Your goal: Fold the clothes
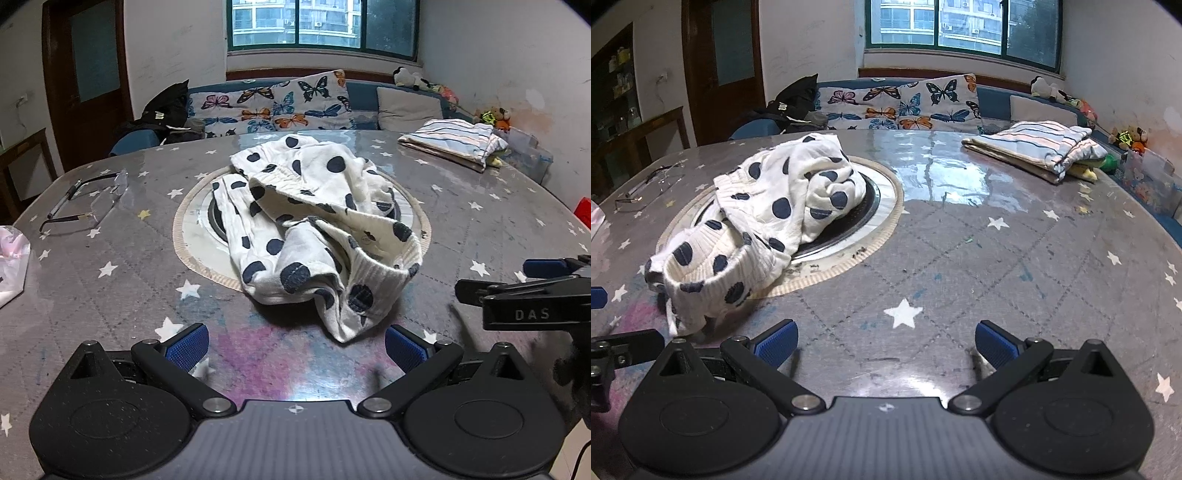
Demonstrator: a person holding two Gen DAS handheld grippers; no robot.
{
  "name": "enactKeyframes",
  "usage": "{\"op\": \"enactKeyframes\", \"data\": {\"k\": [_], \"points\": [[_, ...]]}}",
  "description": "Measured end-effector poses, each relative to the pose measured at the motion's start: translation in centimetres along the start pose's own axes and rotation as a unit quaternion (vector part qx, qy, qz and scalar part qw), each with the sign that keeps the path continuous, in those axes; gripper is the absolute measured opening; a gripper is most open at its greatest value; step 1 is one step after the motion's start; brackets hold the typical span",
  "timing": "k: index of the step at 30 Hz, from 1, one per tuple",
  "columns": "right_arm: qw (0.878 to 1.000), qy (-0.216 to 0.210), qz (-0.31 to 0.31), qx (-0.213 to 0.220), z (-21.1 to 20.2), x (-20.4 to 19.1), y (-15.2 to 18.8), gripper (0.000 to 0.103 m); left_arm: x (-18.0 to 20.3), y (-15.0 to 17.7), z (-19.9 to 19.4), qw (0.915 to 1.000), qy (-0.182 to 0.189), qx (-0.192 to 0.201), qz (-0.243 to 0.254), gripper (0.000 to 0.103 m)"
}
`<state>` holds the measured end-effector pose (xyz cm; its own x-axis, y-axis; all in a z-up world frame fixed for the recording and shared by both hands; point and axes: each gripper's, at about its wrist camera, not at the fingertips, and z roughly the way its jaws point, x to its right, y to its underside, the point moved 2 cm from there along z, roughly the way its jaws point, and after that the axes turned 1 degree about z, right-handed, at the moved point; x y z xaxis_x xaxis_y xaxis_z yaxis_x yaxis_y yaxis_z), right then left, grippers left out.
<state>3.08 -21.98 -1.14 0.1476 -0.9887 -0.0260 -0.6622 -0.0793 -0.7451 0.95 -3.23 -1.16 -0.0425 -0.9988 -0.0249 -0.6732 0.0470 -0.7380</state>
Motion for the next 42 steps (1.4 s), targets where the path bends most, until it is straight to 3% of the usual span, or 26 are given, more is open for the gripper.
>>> {"op": "enactKeyframes", "data": {"k": [42], "points": [[0.999,-0.020,-0.021,-0.014,0.8,-1.6,-2.2,0.103,0.2,-1.9,0.9,0.9997,0.007,-0.024,-0.003,0.103]]}}
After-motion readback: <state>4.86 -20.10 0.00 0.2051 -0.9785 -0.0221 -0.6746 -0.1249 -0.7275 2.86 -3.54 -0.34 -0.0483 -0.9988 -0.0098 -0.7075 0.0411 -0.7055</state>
